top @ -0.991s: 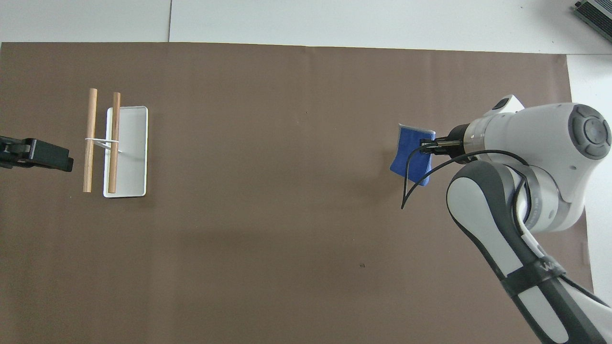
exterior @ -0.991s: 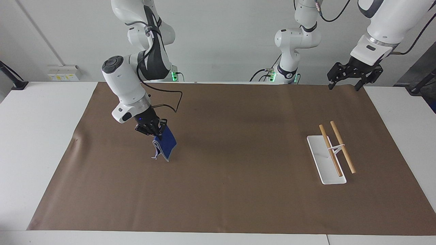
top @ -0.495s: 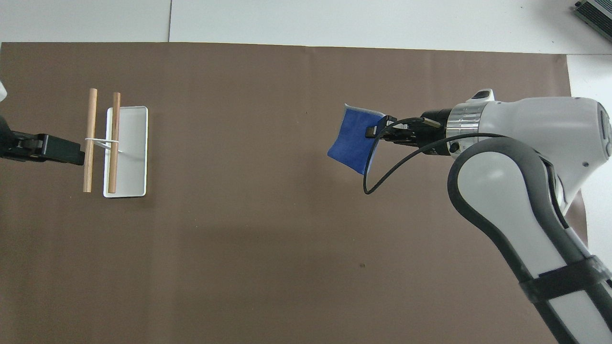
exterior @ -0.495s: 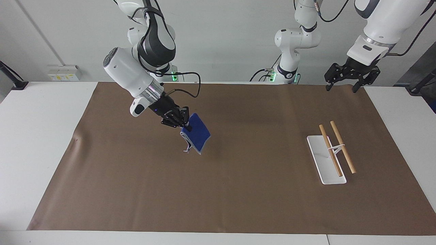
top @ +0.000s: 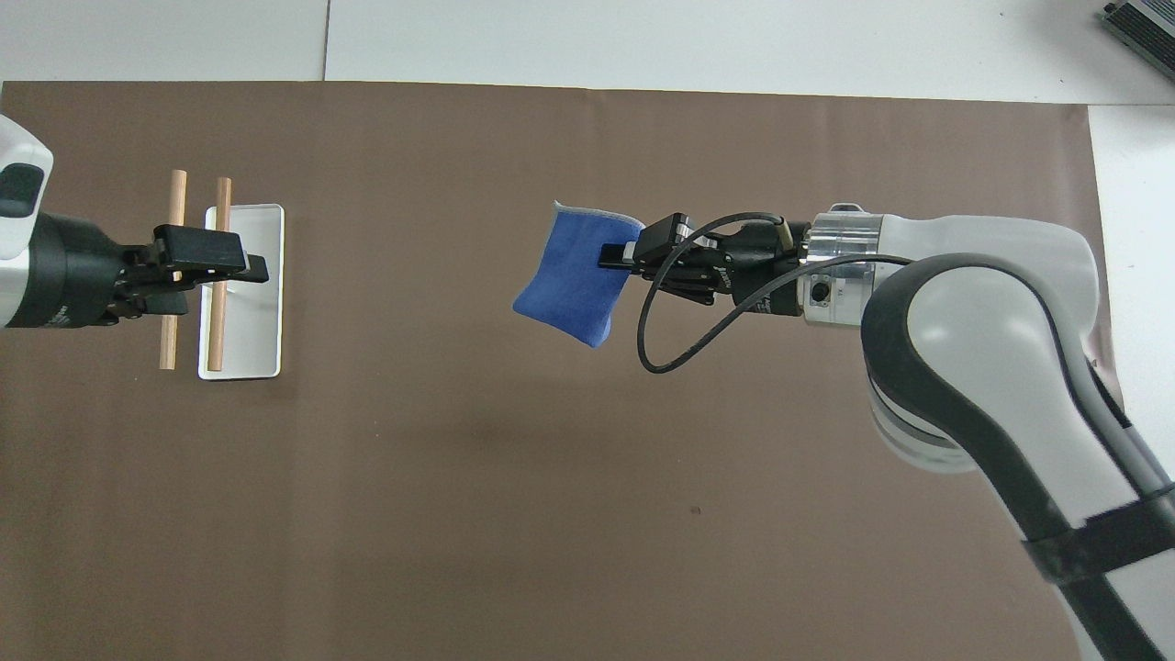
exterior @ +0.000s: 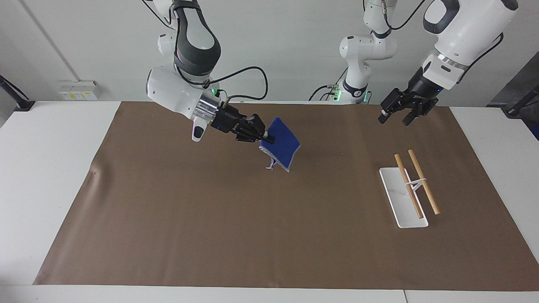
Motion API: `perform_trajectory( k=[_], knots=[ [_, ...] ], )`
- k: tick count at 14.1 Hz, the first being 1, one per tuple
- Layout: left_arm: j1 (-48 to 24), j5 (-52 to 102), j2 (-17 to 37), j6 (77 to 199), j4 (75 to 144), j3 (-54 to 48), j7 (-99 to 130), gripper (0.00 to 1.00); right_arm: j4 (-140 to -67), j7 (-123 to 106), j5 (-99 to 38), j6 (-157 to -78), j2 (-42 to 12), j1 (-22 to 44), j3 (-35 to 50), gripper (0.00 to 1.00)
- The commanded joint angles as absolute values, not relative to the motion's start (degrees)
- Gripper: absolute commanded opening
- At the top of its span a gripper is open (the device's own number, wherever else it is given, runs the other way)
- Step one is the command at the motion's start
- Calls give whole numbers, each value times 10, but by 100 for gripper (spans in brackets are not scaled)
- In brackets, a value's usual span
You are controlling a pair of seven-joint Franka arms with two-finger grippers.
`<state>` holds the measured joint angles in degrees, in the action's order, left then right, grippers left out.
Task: Right arm passes towel to left arm to hang
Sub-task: 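Lift the towel with the right gripper while the left gripper approaches, then grasp the towel with the left gripper beside the right gripper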
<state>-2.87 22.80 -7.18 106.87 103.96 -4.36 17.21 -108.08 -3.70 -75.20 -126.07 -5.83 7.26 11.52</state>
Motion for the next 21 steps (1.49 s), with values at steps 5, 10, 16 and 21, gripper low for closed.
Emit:
perform_trajectory(
  k=[5, 10, 16, 21],
  knots=[
    [-119, 350, -157, 1238, 1198, -38, 410, 100, -1083, -71, -917, -1260, -68, 99, 126, 0],
    [-205, 375, -189, 1401, 1279, -38, 607, 100, -1083, -72, -918, -1262, -67, 103, 126, 0],
    [-303, 403, -139, 1606, 1308, -38, 750, 100, -1083, -71, -915, -1262, -67, 103, 126, 0],
    [-310, 403, -116, 1690, 1304, -38, 787, 64, -1083, -72, -911, -1264, -67, 103, 125, 0]
  ],
)
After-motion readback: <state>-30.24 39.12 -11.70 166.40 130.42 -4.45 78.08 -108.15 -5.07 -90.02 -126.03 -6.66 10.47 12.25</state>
